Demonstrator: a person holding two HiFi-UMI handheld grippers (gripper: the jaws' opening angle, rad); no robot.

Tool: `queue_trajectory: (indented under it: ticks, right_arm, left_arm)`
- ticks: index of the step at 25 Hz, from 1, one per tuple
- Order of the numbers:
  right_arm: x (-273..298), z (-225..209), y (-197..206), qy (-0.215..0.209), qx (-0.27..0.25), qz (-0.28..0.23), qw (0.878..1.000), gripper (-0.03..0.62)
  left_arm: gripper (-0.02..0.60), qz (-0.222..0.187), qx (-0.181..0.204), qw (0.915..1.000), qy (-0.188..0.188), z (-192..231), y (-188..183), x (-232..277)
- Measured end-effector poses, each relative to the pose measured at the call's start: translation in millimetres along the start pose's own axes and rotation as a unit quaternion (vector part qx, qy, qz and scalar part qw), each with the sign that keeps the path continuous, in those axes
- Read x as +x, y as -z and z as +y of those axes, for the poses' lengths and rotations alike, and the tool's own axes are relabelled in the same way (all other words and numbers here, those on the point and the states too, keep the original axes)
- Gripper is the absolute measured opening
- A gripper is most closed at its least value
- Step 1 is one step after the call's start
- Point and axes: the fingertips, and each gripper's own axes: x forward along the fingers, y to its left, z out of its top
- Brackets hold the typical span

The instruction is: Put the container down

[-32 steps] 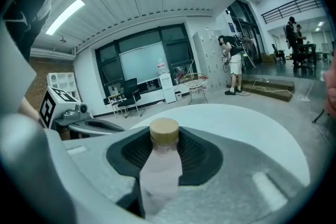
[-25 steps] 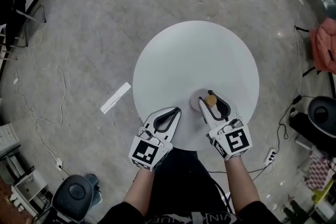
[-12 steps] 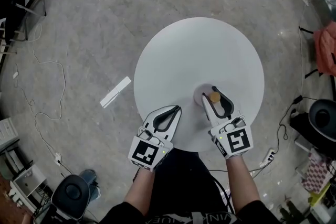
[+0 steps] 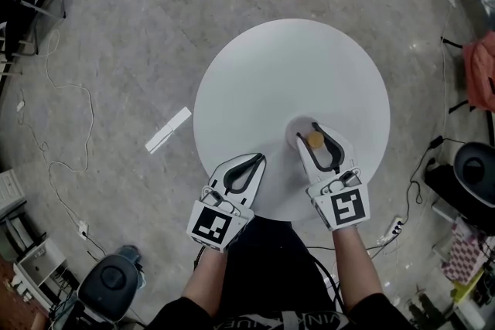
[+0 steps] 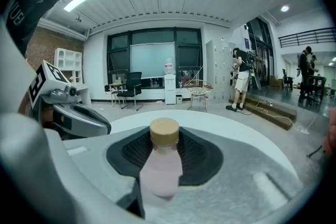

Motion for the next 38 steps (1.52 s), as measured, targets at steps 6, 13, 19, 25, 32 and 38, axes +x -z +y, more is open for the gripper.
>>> queue_trajectory:
  ticks: [6, 13, 19, 25, 32, 38]
  right_arm:
    - [-1, 0, 4, 0.0, -0.007, 0.013, 1.0, 0.137]
    - [-1, 4, 3, -0.012, -0.009, -0.01, 1.0, 0.159]
    - [-9, 6, 1, -0.004, -0.001, -0.016, 1.0, 0.227]
    - [-22, 1, 1, 0.004, 0.006, -0.013, 1.0, 0.271]
    - [-39, -1, 3, -0.006, 0.031, 0.017, 0.999, 0.273]
    - [-54, -4, -9, -0.002, 0.032, 0.02, 0.999, 0.251]
  left_arm:
    - [0.015, -0.007, -0.002, 0.9999, -0.009, -2, -1, -5]
    - [0.015, -0.011, 0.001, 0.9997, -0.02, -4, 1, -16]
    - [0.015, -0.012, 0.006, 0.9996, -0.023, -8, 1, -24]
    - [0.015, -0.019, 0.019, 0.9995, -0.018, -18, -11, -28]
    - [0.015, -0.03, 0.031, 0.999, -0.013, -26, -34, -32]
    - [0.015, -0.038, 0.046, 0.9982, -0.001, -34, -56, -31]
